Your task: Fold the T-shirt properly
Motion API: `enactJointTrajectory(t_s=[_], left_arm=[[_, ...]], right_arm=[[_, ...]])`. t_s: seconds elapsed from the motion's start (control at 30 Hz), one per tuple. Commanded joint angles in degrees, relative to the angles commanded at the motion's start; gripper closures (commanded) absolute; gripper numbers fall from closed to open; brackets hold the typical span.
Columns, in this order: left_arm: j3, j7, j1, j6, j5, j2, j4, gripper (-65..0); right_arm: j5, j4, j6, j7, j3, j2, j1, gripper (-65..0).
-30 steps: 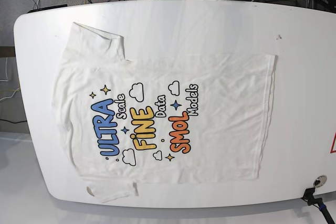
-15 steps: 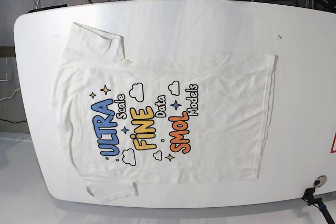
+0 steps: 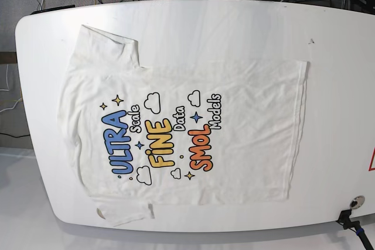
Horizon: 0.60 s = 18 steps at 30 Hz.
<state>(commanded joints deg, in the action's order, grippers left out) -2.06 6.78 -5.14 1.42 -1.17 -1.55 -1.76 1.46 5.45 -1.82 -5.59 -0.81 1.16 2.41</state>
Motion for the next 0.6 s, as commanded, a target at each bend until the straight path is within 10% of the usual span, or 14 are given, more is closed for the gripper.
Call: enactJointTrajectory(t_s=[0.6], left_arm=[[-0.19,0.76,-0.68,-0.05,-0.06,-0.13,0.46,-0.8]], right_arm=[[0.43,-0.34,-0.21,0.11,0.0,0.29,0.21,-0.3]])
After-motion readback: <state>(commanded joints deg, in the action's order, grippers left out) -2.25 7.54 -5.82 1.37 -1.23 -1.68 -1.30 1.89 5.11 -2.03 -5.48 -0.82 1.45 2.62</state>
